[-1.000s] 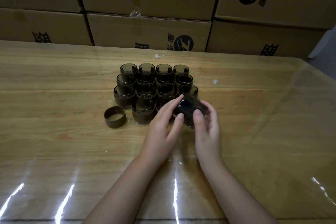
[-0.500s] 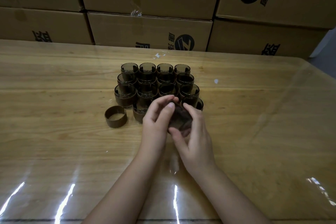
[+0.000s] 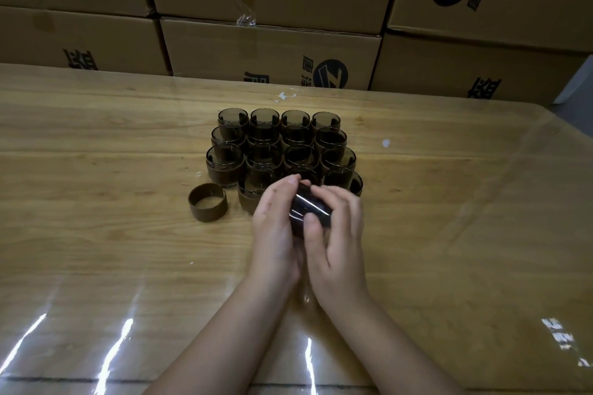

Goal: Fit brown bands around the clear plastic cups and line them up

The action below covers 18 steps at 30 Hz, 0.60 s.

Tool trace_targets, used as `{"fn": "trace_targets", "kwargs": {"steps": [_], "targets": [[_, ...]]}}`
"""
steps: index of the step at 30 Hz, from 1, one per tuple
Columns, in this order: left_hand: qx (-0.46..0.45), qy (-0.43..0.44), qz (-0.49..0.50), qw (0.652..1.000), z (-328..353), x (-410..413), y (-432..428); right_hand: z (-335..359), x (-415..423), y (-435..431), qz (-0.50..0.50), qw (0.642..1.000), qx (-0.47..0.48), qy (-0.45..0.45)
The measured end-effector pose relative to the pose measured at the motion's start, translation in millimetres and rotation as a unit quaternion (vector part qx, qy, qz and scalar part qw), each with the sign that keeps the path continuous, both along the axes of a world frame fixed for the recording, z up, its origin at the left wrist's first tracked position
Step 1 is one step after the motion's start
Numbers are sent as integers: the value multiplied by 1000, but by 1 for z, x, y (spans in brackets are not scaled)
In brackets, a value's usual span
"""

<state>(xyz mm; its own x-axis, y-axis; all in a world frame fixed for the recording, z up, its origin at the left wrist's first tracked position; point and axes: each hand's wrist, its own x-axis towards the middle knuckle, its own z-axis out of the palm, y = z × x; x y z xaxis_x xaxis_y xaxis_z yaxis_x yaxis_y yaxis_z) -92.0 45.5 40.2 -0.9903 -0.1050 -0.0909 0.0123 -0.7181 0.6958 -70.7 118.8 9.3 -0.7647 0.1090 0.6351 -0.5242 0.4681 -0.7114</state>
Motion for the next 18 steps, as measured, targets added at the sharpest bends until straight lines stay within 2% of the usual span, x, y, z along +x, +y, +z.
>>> {"fn": "trace_targets", "kwargs": {"steps": [2,4,6,9,11,13,15,17,18], "targets": [[-44,1,24,999,-1,4,5,2,-1,0,1,997,-57,-44],[-134,16,62,989,-4,6,8,5,-3,1,17,983,-148,-110],[-240,53,101,964,-4,10,10,5,-6,3,43,950,-240,-195],[-360,136,151,910,-3,14,12,9,-10,10,77,887,-325,-318],[-405,194,169,877,-2,15,13,13,-11,15,133,845,-369,-364],[-417,226,171,864,-3,15,13,13,-10,17,188,813,-399,-380],[-412,235,165,865,-5,13,9,14,-8,15,216,793,-413,-392],[-374,197,144,895,-7,8,4,14,-7,12,234,777,-417,-409],[-341,166,129,916,-8,6,2,13,-7,10,225,787,-397,-415]]}}
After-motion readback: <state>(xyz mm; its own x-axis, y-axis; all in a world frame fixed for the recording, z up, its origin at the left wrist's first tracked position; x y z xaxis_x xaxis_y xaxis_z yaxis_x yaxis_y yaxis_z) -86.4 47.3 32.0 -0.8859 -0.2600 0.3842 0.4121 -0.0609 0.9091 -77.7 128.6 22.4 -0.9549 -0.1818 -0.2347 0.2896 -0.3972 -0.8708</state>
